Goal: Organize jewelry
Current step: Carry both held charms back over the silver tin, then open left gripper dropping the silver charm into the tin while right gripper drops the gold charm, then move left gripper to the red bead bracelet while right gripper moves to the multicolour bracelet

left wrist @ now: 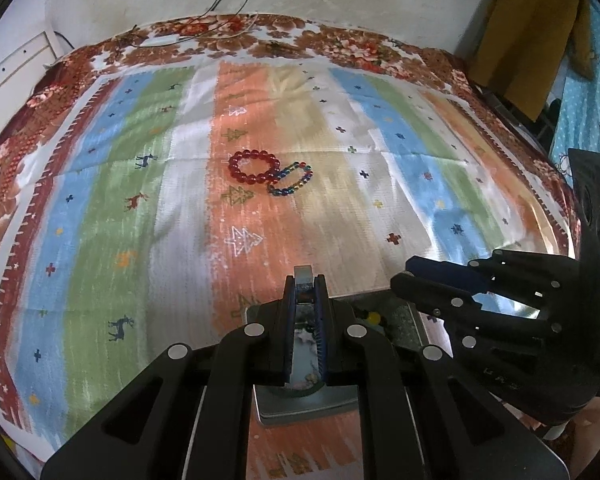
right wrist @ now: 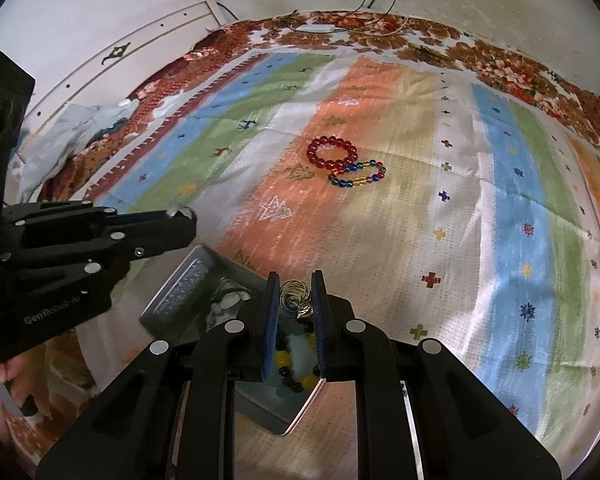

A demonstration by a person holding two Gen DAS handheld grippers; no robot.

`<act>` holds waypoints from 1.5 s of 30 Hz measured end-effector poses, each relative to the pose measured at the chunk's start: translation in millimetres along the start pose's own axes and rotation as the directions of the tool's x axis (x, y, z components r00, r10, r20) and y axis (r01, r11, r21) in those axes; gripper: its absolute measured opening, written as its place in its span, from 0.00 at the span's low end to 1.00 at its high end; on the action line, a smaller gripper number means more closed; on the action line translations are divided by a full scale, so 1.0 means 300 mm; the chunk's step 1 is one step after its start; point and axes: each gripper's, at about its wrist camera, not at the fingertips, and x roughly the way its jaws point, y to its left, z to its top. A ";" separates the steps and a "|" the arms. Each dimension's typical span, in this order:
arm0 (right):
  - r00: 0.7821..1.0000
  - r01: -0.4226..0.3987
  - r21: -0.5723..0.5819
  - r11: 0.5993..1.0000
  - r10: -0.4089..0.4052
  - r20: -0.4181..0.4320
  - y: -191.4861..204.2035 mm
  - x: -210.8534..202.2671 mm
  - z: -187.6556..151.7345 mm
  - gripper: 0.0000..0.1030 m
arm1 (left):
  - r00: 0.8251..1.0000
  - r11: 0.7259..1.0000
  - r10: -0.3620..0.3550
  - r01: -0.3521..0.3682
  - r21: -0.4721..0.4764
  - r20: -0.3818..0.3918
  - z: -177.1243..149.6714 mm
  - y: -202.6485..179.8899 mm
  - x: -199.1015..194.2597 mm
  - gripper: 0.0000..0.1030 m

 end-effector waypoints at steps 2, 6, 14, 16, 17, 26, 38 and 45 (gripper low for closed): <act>1.000 -0.008 -0.004 1.000 0.008 -0.002 0.010 -0.003 -0.013 0.16 | 1.000 1.000 -0.004 0.004 0.001 -0.002 -0.008 -0.002 -0.002 0.08; 1.000 -0.021 -0.003 1.000 0.021 -0.014 0.022 -0.001 -0.031 0.16 | 1.000 1.000 -0.001 0.002 0.007 -0.019 -0.021 -0.008 0.004 0.08; 0.998 -0.047 0.048 0.998 0.049 -0.038 -0.008 0.016 -0.047 0.29 | 0.998 1.000 -0.010 0.009 -0.019 -0.063 -0.030 0.006 0.022 0.18; 0.998 -0.050 0.057 0.997 0.052 -0.036 -0.016 0.015 -0.046 0.31 | 0.998 1.000 -0.005 0.003 -0.027 -0.065 -0.028 0.014 0.024 0.18; 0.998 -0.048 0.057 0.997 0.050 -0.035 -0.018 0.015 -0.045 0.31 | 0.998 1.000 -0.004 0.002 -0.029 -0.065 -0.028 0.016 0.025 0.19; 0.998 -0.042 0.070 0.997 0.044 -0.034 -0.043 0.028 -0.036 0.40 | 0.998 0.999 0.018 -0.021 -0.046 -0.062 -0.015 0.035 0.035 0.29; 0.999 0.046 0.082 0.996 -0.044 -0.029 -0.094 0.068 -0.004 0.53 | 0.989 0.989 0.137 -0.140 -0.050 -0.050 0.048 0.080 0.081 0.51; 0.997 0.075 0.118 0.990 -0.075 0.003 -0.159 0.077 0.056 0.57 | 0.989 0.987 0.147 -0.146 -0.070 0.009 0.111 0.106 0.100 0.65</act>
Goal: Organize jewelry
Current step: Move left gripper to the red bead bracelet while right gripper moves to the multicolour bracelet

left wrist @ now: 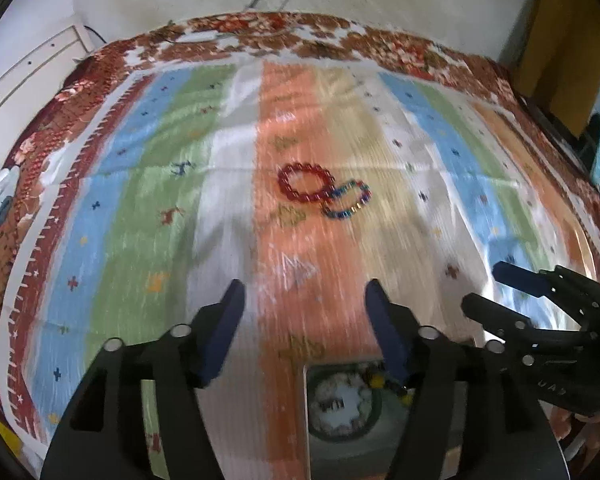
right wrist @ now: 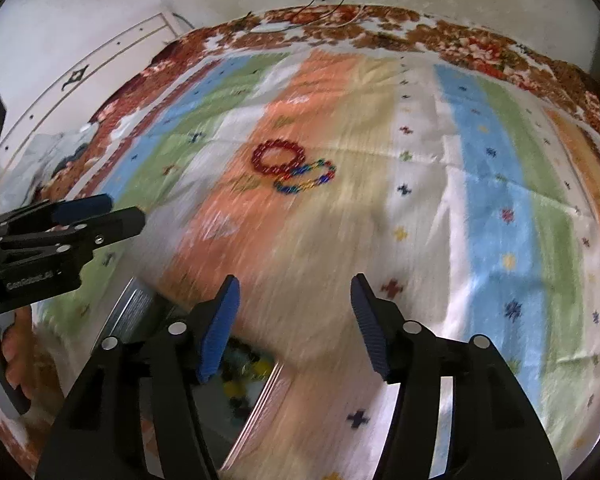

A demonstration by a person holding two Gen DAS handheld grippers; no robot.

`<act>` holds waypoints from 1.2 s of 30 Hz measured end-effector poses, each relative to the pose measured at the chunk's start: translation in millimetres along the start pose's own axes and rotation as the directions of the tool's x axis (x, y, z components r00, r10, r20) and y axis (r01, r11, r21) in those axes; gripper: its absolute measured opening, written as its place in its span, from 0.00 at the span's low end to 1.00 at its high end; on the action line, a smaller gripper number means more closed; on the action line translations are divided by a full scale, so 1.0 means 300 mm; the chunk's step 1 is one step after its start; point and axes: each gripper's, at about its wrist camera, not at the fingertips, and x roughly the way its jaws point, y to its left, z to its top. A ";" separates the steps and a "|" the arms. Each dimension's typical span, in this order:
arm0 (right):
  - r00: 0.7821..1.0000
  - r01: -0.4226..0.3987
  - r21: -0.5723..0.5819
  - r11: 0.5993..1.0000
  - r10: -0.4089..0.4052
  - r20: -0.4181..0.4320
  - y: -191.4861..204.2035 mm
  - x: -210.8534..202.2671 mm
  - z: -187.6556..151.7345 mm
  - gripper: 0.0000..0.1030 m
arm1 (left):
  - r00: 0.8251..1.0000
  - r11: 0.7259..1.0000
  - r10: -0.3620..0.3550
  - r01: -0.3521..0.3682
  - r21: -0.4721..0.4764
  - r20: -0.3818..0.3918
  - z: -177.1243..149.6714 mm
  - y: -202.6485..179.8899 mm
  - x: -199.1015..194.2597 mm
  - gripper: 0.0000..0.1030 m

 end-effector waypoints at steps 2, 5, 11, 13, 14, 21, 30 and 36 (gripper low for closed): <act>1.000 0.009 0.006 1.000 -0.009 0.006 -0.013 0.009 0.024 0.59 | 1.000 1.000 0.005 -0.005 -0.016 0.010 0.014 0.012 0.008 0.69; 1.000 0.025 0.011 1.000 -0.025 0.010 -0.030 0.026 0.051 0.60 | 0.999 0.999 0.037 -0.036 -0.015 0.018 0.043 0.023 0.034 0.72; 0.998 0.057 0.000 0.998 -0.057 0.001 -0.050 0.079 0.086 0.60 | 0.998 0.998 0.063 -0.062 -0.031 0.031 0.099 0.039 0.079 0.77; 0.998 0.066 -0.006 0.998 -0.066 0.001 -0.056 0.095 0.099 0.60 | 0.998 0.998 0.061 -0.060 -0.034 0.034 0.114 0.041 0.094 0.80; 0.998 0.070 -0.004 0.998 -0.070 0.001 -0.062 0.103 0.108 0.60 | 0.998 0.998 0.058 -0.057 -0.032 0.032 0.119 0.041 0.103 0.80; 0.998 0.070 0.016 0.997 -0.070 0.003 -0.085 0.149 0.156 0.64 | 0.996 0.996 0.083 -0.082 -0.038 0.013 0.159 0.056 0.168 0.84; 0.998 0.057 0.042 0.997 -0.057 -0.020 -0.107 0.220 0.207 0.65 | 0.997 0.997 0.072 -0.073 -0.041 -0.023 0.204 0.060 0.244 0.85; 0.998 0.046 0.070 0.996 -0.043 -0.039 -0.122 0.268 0.234 0.65 | 0.996 0.996 0.070 -0.072 -0.044 -0.047 0.232 0.073 0.302 0.85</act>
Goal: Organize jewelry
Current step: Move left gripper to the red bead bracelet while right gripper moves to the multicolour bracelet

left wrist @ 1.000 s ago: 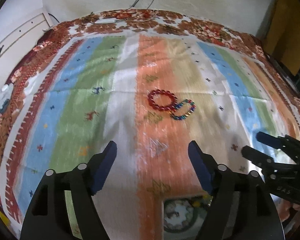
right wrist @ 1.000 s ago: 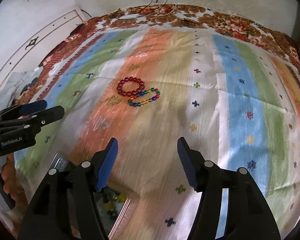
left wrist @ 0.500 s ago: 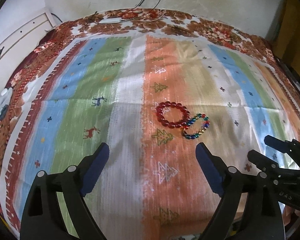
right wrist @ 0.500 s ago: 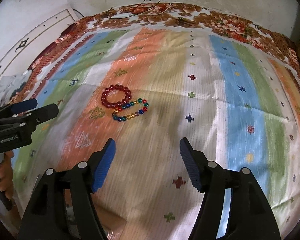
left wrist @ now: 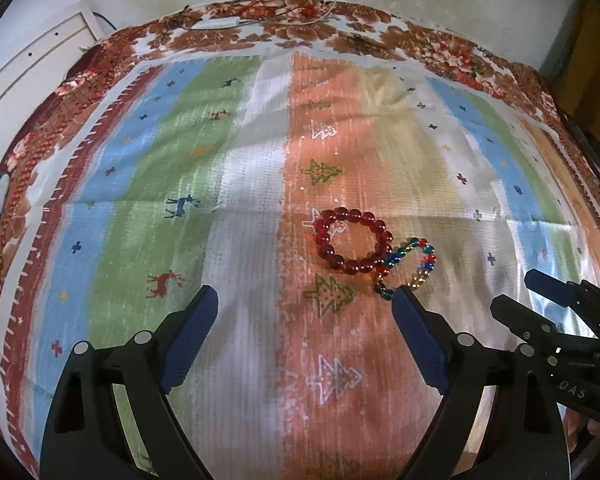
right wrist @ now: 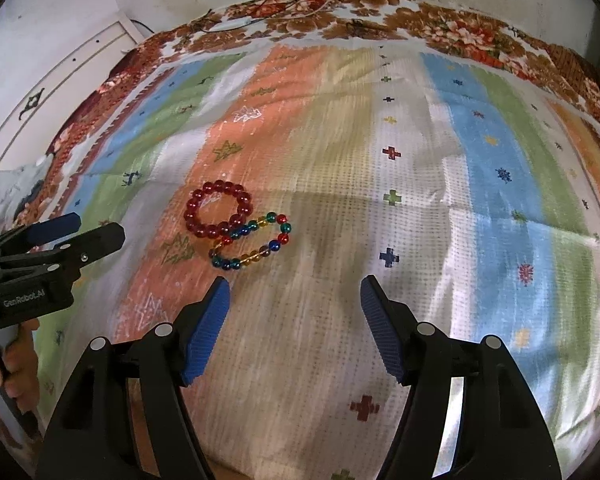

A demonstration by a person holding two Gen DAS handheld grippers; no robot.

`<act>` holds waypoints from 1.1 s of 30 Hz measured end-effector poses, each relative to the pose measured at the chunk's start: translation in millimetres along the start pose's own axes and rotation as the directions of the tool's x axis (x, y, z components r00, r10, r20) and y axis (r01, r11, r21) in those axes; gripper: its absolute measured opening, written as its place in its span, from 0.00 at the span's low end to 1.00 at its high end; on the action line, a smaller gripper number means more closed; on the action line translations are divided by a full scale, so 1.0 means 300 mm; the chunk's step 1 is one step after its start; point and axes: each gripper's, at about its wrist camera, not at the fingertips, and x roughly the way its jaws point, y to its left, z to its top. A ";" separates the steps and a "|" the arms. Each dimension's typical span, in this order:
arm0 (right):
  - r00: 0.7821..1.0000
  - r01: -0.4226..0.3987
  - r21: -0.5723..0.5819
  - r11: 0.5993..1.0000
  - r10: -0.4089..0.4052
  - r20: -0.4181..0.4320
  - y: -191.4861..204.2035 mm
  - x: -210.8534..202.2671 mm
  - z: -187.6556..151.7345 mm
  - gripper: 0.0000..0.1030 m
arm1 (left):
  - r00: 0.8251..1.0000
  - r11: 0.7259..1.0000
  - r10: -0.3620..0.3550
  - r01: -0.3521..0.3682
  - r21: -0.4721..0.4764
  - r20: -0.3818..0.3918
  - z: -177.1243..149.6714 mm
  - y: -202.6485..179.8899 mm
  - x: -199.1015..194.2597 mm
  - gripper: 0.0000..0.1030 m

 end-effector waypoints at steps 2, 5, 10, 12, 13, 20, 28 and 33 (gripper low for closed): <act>1.000 0.007 0.005 1.000 -0.007 -0.006 -0.004 0.022 0.007 0.65 | 1.000 1.000 -0.005 0.005 0.004 -0.009 0.011 0.000 0.026 0.85; 1.000 0.004 0.011 1.000 -0.004 -0.014 -0.006 0.050 0.020 0.65 | 1.000 1.000 -0.014 0.014 -0.007 -0.009 0.027 0.005 0.055 0.85; 1.000 -0.002 0.008 1.000 0.002 -0.012 0.000 0.079 0.047 0.65 | 0.999 0.999 -0.034 0.034 -0.023 -0.019 0.052 0.005 0.101 0.85; 1.000 0.000 0.010 1.000 0.000 -0.018 0.003 0.095 0.059 0.66 | 0.999 0.999 -0.033 0.033 -0.019 -0.022 0.057 0.003 0.119 0.85; 1.000 0.002 0.005 1.000 -0.002 -0.021 0.008 0.105 0.064 0.66 | 0.999 0.999 -0.030 0.029 -0.015 -0.027 0.060 0.001 0.132 0.85; 0.999 0.016 -0.027 0.999 -0.017 -0.048 0.027 0.172 0.082 0.66 | 0.998 0.999 -0.032 0.032 -0.014 -0.047 0.081 -0.004 0.193 0.85; 0.998 0.029 -0.071 0.997 -0.032 -0.049 0.045 0.211 0.102 0.66 | 0.996 1.000 -0.026 0.026 -0.004 -0.083 0.098 0.001 0.271 0.83; 0.997 0.034 -0.069 0.997 -0.039 -0.072 0.038 0.251 0.095 0.66 | 0.996 1.000 -0.027 0.028 0.007 -0.079 0.109 0.002 0.301 0.82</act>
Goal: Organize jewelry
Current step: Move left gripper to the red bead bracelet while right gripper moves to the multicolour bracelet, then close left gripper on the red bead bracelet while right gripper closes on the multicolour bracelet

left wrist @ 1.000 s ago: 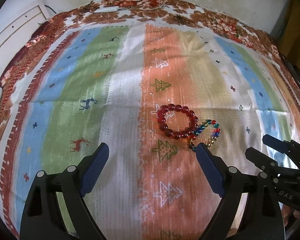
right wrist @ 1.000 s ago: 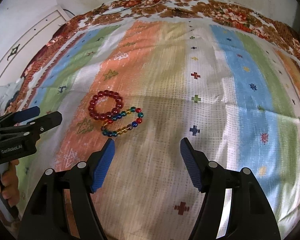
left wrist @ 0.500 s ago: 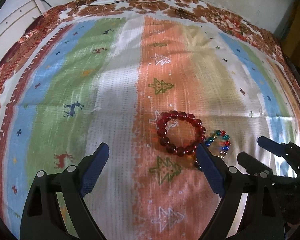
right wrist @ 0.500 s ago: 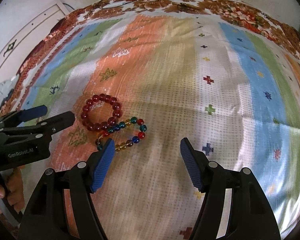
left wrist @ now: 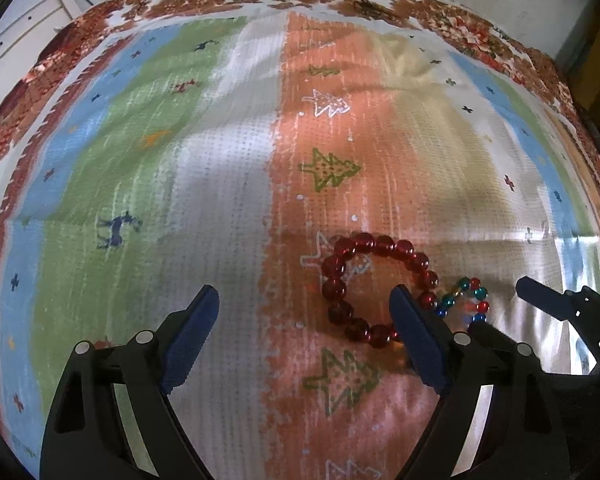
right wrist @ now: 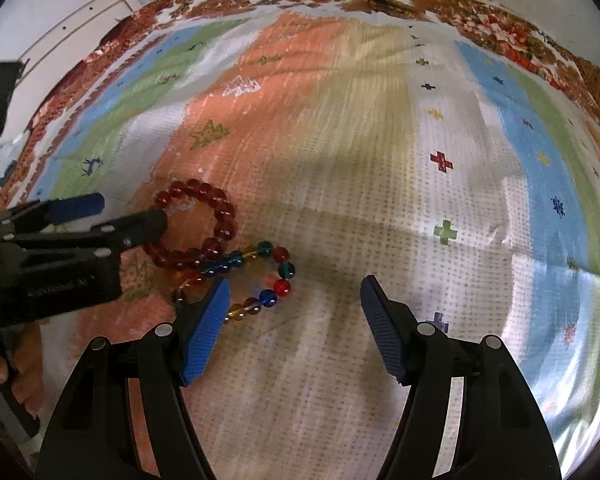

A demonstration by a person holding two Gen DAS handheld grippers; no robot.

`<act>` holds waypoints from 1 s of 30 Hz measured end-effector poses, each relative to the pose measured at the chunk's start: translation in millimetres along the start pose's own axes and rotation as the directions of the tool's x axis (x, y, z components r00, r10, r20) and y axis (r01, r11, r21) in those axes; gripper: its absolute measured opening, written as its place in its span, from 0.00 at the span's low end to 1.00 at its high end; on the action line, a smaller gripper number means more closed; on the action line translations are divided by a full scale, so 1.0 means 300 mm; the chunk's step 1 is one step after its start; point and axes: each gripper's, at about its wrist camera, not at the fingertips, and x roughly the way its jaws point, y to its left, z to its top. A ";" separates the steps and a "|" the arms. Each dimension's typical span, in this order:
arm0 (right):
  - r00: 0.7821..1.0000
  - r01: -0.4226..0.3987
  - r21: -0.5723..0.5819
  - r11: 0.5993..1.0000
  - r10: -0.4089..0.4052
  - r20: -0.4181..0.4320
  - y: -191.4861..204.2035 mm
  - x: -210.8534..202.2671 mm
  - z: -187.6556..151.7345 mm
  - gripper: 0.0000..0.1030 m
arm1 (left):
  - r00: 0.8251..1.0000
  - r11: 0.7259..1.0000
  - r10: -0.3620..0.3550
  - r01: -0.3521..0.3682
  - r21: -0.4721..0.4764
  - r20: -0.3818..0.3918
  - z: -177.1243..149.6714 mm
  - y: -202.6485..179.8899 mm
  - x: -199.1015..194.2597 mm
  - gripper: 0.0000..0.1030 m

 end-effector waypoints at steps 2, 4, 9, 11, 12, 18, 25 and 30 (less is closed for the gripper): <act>1.000 -0.009 0.010 1.000 0.009 0.002 -0.008 0.014 -0.003 0.66 | 1.000 1.000 0.006 -0.006 0.018 0.003 0.005 -0.009 0.010 0.81; 1.000 -0.004 0.009 1.000 0.004 0.007 -0.008 0.022 0.000 0.66 | 1.000 0.999 0.014 -0.014 0.031 -0.009 0.005 -0.013 0.026 0.77; 1.000 -0.005 0.024 1.000 0.005 0.000 -0.013 0.026 0.008 0.65 | 0.998 0.996 0.064 -0.062 0.066 -0.027 -0.006 -0.015 0.044 0.68; 1.000 0.012 0.009 1.000 -0.012 -0.006 -0.008 0.026 0.004 0.62 | 0.997 0.997 0.063 -0.061 0.056 -0.034 -0.006 -0.004 0.045 0.64; 1.000 0.028 0.007 1.000 -0.028 -0.007 -0.009 0.026 0.001 0.53 | 0.997 0.997 0.065 -0.063 0.052 -0.037 -0.006 0.001 0.045 0.60; 0.998 0.059 0.023 0.998 -0.059 -0.026 -0.049 0.031 0.001 0.13 | 0.996 0.997 0.072 -0.070 0.036 -0.053 -0.009 0.035 0.040 0.13; 0.999 0.039 0.013 0.999 -0.038 -0.029 -0.053 0.001 -0.009 0.10 | 0.996 0.998 0.050 -0.046 0.050 -0.076 -0.010 0.046 0.006 0.12; 0.999 0.038 -0.005 0.999 -0.038 0.009 -0.037 -0.071 -0.024 0.10 | 0.999 0.998 0.029 -0.027 0.048 -0.044 -0.018 0.042 -0.065 0.12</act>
